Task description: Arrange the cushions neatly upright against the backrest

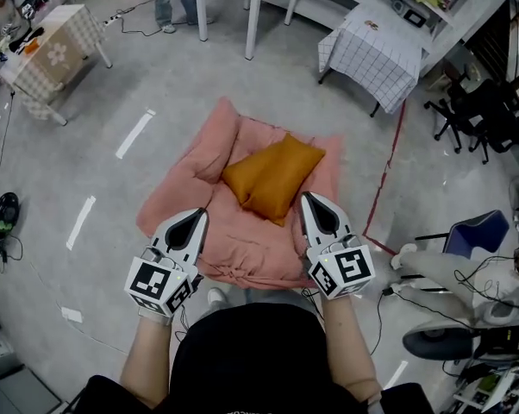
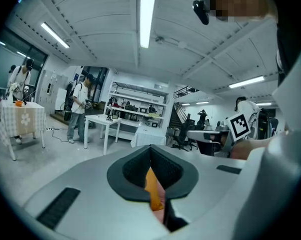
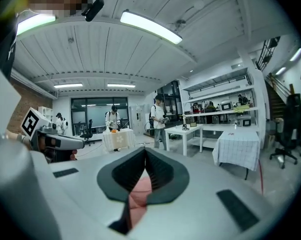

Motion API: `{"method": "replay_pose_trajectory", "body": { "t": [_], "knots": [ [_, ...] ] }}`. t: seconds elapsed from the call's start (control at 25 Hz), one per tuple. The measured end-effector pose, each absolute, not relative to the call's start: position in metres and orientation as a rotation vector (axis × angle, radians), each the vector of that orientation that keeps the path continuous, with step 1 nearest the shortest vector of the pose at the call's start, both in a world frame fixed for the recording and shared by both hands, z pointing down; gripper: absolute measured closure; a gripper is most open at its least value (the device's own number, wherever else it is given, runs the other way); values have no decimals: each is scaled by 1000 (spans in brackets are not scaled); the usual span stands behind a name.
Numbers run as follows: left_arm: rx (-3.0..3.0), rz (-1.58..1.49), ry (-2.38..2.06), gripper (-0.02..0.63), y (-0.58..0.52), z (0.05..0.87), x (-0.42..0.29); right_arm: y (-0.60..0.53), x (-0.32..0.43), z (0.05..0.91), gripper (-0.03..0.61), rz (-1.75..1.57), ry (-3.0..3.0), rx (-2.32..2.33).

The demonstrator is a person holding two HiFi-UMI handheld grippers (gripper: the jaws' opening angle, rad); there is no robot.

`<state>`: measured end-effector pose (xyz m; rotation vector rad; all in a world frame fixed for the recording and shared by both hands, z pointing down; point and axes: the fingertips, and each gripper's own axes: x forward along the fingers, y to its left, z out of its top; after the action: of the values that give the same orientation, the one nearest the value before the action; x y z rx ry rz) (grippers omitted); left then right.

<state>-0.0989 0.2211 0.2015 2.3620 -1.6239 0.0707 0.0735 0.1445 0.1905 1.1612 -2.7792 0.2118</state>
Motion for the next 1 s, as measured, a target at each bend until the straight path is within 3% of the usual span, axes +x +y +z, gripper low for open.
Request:
{"method": "replay_pose_trajectory", "body": {
  "t": [0.6,1.0],
  "knots": [
    [2189,315,-1597,601,128,260,-68,25,136,267,568,464,-2646,1149],
    [2139,376,-1430,600,71,348,-81,-50,133,294,548,378,-2473,1196]
  ]
}}
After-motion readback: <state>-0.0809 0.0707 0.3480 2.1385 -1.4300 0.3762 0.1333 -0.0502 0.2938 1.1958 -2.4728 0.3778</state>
